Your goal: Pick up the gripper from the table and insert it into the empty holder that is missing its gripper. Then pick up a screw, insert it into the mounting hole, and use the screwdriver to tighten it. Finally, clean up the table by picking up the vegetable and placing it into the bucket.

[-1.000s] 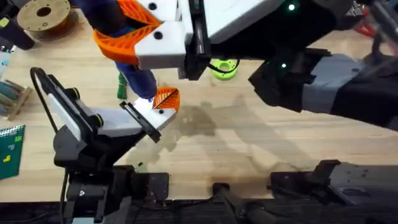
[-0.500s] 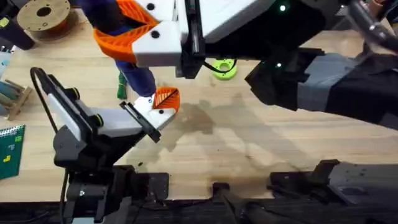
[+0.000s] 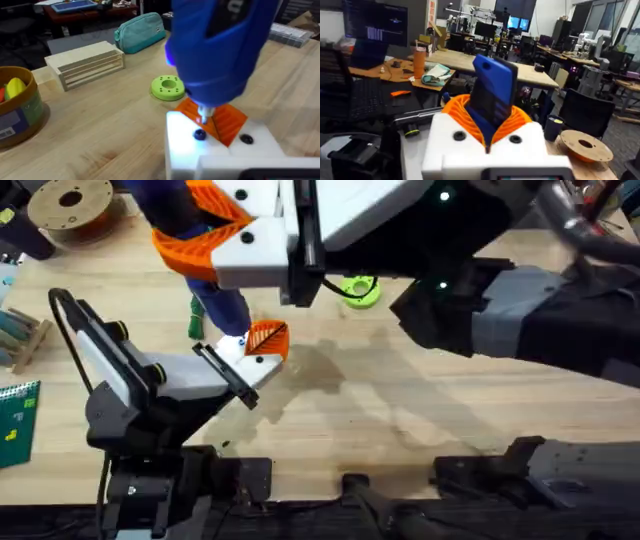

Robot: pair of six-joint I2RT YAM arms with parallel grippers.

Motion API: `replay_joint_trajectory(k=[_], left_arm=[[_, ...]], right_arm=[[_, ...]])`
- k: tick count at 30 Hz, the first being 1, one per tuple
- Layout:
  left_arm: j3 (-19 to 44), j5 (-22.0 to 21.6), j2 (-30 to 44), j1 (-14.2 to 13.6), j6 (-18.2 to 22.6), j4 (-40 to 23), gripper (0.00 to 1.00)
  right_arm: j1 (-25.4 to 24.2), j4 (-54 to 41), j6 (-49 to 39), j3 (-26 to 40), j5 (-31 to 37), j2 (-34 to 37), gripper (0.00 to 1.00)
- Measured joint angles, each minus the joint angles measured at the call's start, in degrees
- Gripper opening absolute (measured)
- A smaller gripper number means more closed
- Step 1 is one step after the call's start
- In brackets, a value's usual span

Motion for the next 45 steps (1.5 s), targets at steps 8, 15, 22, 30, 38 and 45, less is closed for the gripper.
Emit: replay_joint_trajectory(k=[8,15,22,30,38,45], left_arm=[[0.0,0.0,0.0,0.0,0.0,0.0,0.013],[0.0,0.0,0.0,0.0,0.0,0.0,0.013],[0.0,0.0,0.0,0.0,0.0,0.0,0.013],[0.0,0.0,0.0,0.0,0.0,0.0,0.013],[0.0,0.0,0.0,0.0,0.0,0.0,0.013],[0.0,0.0,0.0,0.0,-0.1,0.0,0.013]], right_arm=[[0.2,0.0,0.0,0.1,0.2,0.7,0.008],[0.5,0.0,0.0,0.5,0.2,0.9,0.008],[0.5,0.0,0.0,0.8,0.2,1.0,0.008],[0.6,-0.1,0.0,0.9,0.2,2.0,0.008],[0.6,-1.2,0.0,0.9,0.3,2.0,0.008],[0.6,-0.5,0.0,0.9,0.2,2.0,0.008]])
